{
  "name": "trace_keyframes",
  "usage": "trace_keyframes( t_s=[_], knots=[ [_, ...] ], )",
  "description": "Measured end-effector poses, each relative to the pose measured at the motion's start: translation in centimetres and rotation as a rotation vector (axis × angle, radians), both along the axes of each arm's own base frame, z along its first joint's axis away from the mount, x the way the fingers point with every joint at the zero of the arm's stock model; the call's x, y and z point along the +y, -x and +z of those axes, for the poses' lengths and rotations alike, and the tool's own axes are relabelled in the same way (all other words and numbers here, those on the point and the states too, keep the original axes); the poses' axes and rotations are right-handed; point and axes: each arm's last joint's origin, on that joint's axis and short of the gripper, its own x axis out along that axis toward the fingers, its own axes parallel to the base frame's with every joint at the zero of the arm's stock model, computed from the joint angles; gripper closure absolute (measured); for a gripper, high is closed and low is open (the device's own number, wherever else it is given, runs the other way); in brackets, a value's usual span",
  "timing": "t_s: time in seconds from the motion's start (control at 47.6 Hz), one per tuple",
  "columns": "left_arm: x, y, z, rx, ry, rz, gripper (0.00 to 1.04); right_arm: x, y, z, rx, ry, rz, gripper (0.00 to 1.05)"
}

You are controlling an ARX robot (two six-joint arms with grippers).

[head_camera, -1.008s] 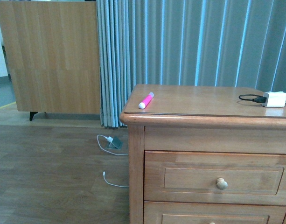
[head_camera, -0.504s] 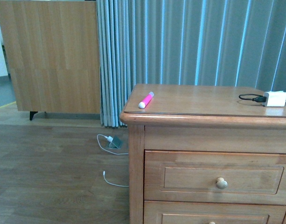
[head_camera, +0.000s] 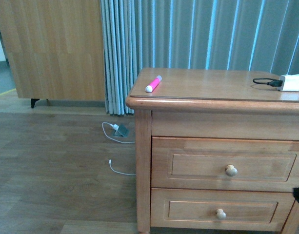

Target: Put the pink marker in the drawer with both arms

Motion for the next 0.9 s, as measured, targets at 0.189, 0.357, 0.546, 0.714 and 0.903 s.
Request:
trace_keyframes(
  t_s=[0.189,0.357,0.546,0.714,0.903],
  knots=[
    [0.0,0.0,0.0,0.000,0.000,0.000,0.06,1.2,-4.8,-1.7,0.036,0.037,0.005,0.08],
    [0.0,0.0,0.0,0.000,0.000,0.000,0.06,1.4,-8.5,-3.0,0.054,0.064,0.004,0.08],
    [0.0,0.0,0.0,0.000,0.000,0.000,0.06,1.6,-12.2,-3.9,0.051,0.073,-0.001,0.08],
    [0.0,0.0,0.0,0.000,0.000,0.000,0.06,2.1,-14.4,-4.7,0.048,0.073,0.003,0.08],
    [0.0,0.0,0.0,0.000,0.000,0.000,0.06,2.9,-16.4,-5.9,0.050,0.075,0.012,0.08]
  ],
)
